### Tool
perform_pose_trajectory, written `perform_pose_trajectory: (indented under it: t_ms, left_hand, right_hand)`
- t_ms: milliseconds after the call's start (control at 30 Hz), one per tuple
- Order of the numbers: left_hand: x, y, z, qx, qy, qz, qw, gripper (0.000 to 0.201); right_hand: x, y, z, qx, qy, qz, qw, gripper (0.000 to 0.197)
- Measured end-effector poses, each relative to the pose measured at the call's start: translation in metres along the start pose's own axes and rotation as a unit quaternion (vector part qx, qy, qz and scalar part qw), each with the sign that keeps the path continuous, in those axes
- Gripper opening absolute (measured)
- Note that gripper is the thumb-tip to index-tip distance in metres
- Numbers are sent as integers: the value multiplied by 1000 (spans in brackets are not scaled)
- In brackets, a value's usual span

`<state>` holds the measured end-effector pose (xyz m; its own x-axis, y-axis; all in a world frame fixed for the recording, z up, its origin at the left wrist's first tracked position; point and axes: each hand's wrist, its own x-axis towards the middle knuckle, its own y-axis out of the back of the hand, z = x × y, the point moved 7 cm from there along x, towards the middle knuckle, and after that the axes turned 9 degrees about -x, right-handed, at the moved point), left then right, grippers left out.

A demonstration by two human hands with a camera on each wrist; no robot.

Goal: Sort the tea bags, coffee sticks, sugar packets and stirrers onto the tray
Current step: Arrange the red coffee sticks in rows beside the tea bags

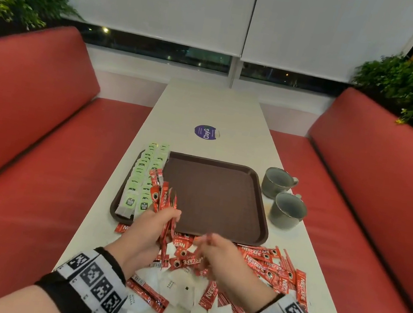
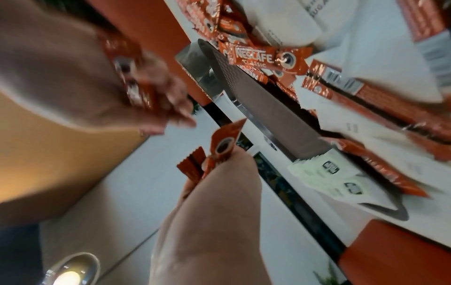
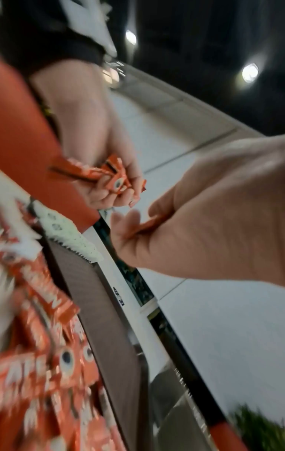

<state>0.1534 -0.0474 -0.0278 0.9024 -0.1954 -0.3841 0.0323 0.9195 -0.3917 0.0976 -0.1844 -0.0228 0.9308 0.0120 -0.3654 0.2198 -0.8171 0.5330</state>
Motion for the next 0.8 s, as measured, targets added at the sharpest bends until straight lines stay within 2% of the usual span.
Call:
perform_pose_trajectory:
  t_ms: [100, 167, 267, 367, 433, 500, 567, 633, 700, 767, 800]
  left_hand:
    - [-7, -27, -6, 50, 12, -61, 997, 9]
    - [-8, -45, -16, 39, 22, -109, 993, 28]
    - [-12, -62, -22, -2, 47, -159, 986, 37]
    - [-14, -67, -26, -29, 77, -208, 975, 43]
    - [-18, -67, -23, -27, 82, -225, 971, 33]
    - [-21, -65, -18, -16, 76, -216, 973, 19]
    - [-18, -57, -12, 13, 43, -181, 982, 6]
    - [-14, -49, 1, 67, -47, -136, 987, 20]
    - [-17, -48, 17, 106, -131, -108, 980, 21]
    - [-22, -54, 26, 112, -173, -97, 974, 6]
    - [-22, -56, 27, 118, -182, -91, 972, 8]
  right_hand:
    - [12, 20, -10, 187, -10, 73, 980, 28]
    - [20, 21, -21, 235, 3, 77, 969, 30]
    - [26, 22, -31, 262, 1, 81, 962, 33]
    - [25, 23, -36, 270, 5, 68, 961, 44]
    - [25, 22, -38, 246, 17, 51, 968, 52]
    - [26, 15, -38, 243, 18, 12, 970, 62]
    - [28, 9, -33, 266, 13, -30, 963, 76]
    - [29, 5, -21, 280, -4, -48, 959, 84]
    - [26, -4, -4, 292, -51, -63, 953, 81]
    - [24, -17, 1, 341, -77, -102, 931, 79]
    - [24, -22, -2, 379, -81, -112, 915, 75]
